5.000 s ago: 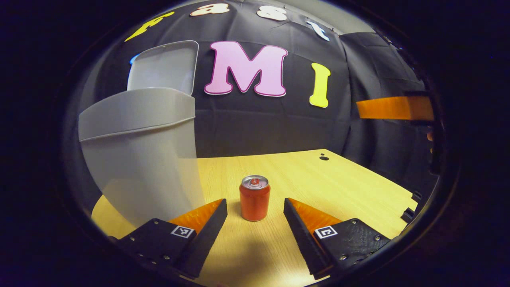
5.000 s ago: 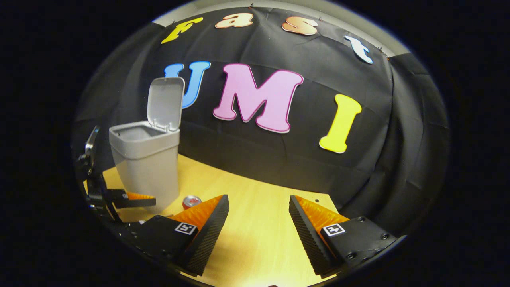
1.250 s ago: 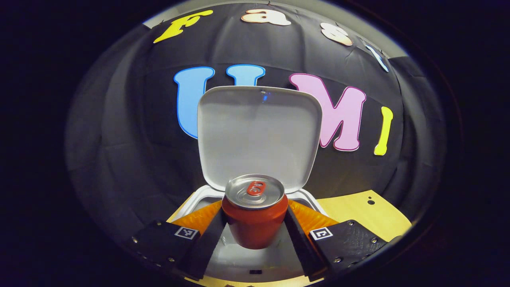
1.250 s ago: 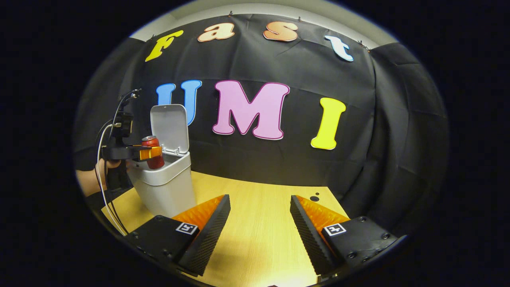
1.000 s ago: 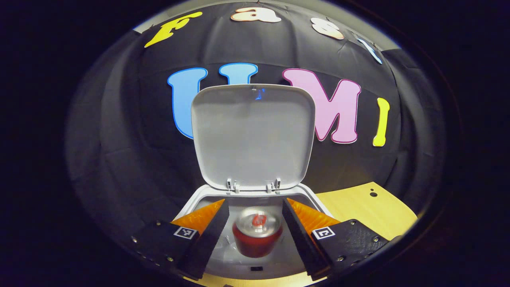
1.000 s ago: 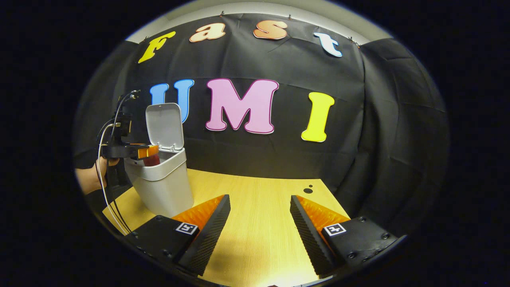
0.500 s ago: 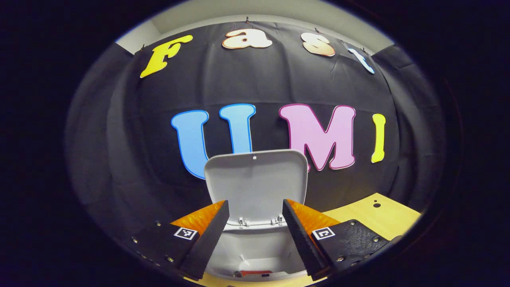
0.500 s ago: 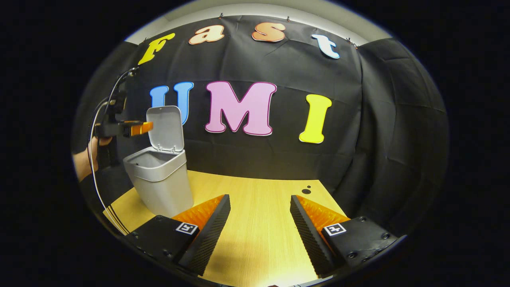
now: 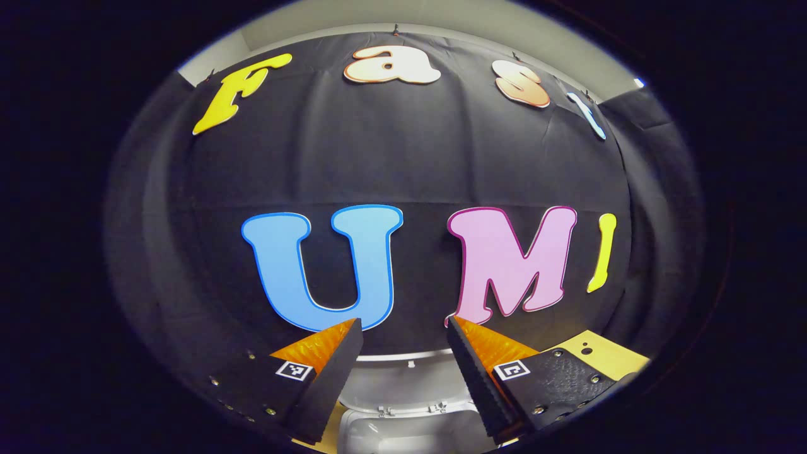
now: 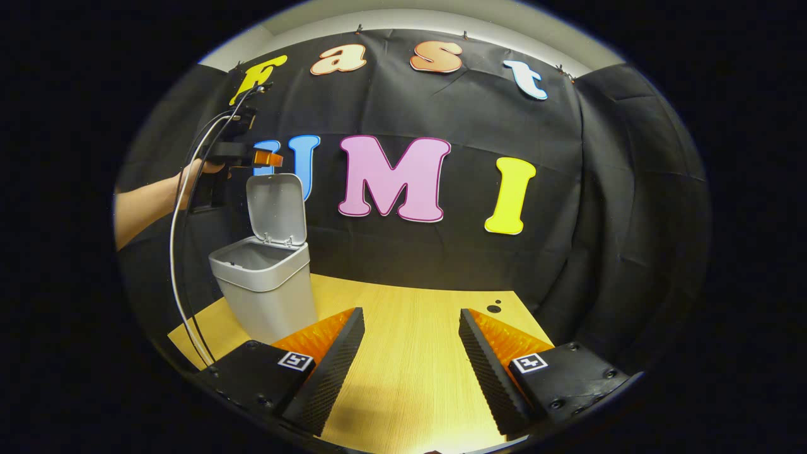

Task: Press the lid of the desktop garbage bin to open it, pick up the crumpled paper on the desktop and throw it into the bin, then pick up the pop can on the desktop and drop it into the bin, and finally close the garbage bin lid.

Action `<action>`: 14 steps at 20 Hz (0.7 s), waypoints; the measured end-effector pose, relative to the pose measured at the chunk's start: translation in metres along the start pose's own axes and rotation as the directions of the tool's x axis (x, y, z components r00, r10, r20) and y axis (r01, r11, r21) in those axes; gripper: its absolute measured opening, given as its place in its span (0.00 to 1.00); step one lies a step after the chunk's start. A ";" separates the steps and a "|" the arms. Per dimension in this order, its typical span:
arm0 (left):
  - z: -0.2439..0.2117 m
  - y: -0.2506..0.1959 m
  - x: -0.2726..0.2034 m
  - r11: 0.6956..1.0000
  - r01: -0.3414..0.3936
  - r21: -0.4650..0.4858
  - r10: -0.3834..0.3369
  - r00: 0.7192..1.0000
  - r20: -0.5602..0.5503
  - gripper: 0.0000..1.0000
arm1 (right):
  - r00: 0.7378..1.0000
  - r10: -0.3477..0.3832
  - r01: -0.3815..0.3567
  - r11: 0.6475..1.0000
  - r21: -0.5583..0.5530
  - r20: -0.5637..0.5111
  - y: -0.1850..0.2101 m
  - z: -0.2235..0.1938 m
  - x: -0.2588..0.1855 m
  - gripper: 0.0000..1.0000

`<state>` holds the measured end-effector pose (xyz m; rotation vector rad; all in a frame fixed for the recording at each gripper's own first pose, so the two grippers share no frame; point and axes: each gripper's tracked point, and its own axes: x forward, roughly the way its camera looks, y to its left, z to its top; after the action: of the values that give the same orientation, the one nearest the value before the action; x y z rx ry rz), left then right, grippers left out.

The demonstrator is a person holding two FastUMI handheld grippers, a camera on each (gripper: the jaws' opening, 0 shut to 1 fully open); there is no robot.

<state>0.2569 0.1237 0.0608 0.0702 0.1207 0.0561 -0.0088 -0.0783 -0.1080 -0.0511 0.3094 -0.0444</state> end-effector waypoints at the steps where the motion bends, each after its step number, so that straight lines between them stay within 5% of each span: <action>1: -0.008 0.003 0.009 1.000 0.000 -0.002 0.000 1.000 -0.025 0.89 | 1.000 0.000 0.000 1.000 0.005 -0.008 -0.001 -0.004 -0.001 0.98; 7: -0.023 0.004 0.024 0.999 -0.004 0.035 0.008 0.995 -0.100 0.89 | 0.999 -0.010 0.011 1.000 0.016 -0.042 -0.008 -0.015 -0.002 0.98; 14: -0.047 -0.003 -0.031 0.996 0.006 -0.084 -0.018 0.990 -0.139 0.90 | 0.998 0.024 -0.026 0.999 -0.023 -0.066 0.005 -0.023 0.005 0.98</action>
<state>0.2207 0.1219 0.0177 -0.0178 0.2587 0.0537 -0.0106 -0.0747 -0.1314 -0.0693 0.3764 -0.0175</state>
